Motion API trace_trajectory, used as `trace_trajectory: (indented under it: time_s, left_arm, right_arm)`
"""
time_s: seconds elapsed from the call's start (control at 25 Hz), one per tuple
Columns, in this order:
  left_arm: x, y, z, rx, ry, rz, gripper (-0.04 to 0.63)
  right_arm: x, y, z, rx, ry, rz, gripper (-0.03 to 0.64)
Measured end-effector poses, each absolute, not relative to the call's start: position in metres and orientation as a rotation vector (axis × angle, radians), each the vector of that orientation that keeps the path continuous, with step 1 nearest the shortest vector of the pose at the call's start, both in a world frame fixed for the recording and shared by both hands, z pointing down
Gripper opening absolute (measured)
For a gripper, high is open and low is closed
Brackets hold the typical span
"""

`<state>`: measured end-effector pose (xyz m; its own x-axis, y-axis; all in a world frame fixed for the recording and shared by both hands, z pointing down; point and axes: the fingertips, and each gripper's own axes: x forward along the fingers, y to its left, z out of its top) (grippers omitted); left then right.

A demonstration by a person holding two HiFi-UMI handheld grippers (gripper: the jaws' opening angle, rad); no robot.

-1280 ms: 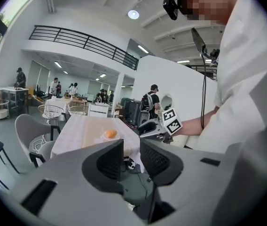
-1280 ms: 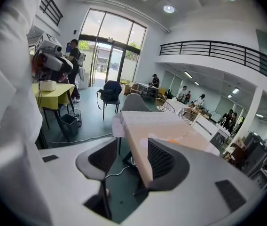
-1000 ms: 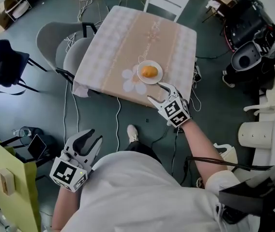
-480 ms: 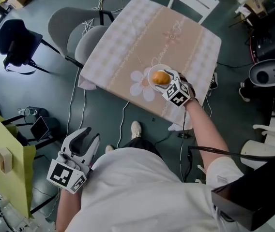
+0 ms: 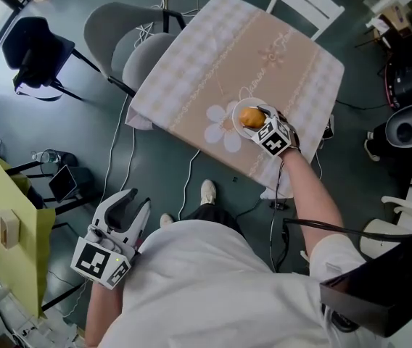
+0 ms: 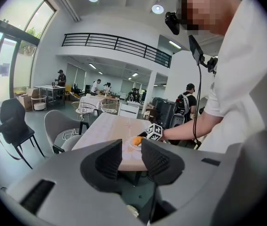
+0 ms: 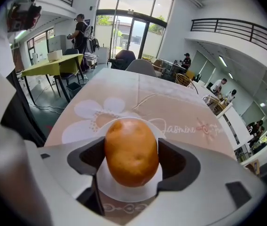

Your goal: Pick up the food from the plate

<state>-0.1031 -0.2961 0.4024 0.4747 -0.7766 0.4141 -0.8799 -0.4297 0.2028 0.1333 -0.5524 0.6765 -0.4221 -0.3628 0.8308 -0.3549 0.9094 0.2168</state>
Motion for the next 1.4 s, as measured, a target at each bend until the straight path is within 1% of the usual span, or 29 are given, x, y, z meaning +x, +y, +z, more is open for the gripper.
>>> trace_trajectory:
  time_s: [0.48, 1.0, 1.04, 1.24, 1.4]
  left_arm:
    - [-0.118, -0.268, 0.401, 2.440, -1.274, 0.318, 0.120]
    - [-0.151, -0.203, 0.402, 2.568, -1.114, 0.282, 0.117]
    - [-0.153, -0.197, 0.402, 2.577, -1.104, 0.281, 0.113]
    - [-0.169, -0.165, 0.402, 2.618, -1.074, 0.263, 0.038]
    - [-0.177, -0.138, 0.405, 2.649, -1.035, 0.257, 0.009]
  right_arm:
    - [0.130, -0.509, 0.614, 0.753, -2.098, 0.049, 0.354]
    - [0.095, -0.374, 0.524, 0.989, -2.183, 0.086, 0.354]
    - [0.090, -0.361, 0.518, 0.999, -2.191, 0.082, 0.354]
    - [0.061, -0.299, 0.482, 1.045, -2.234, 0.052, 0.354]
    - [0.038, -0.252, 0.460, 1.063, -2.269, 0.032, 0.354]
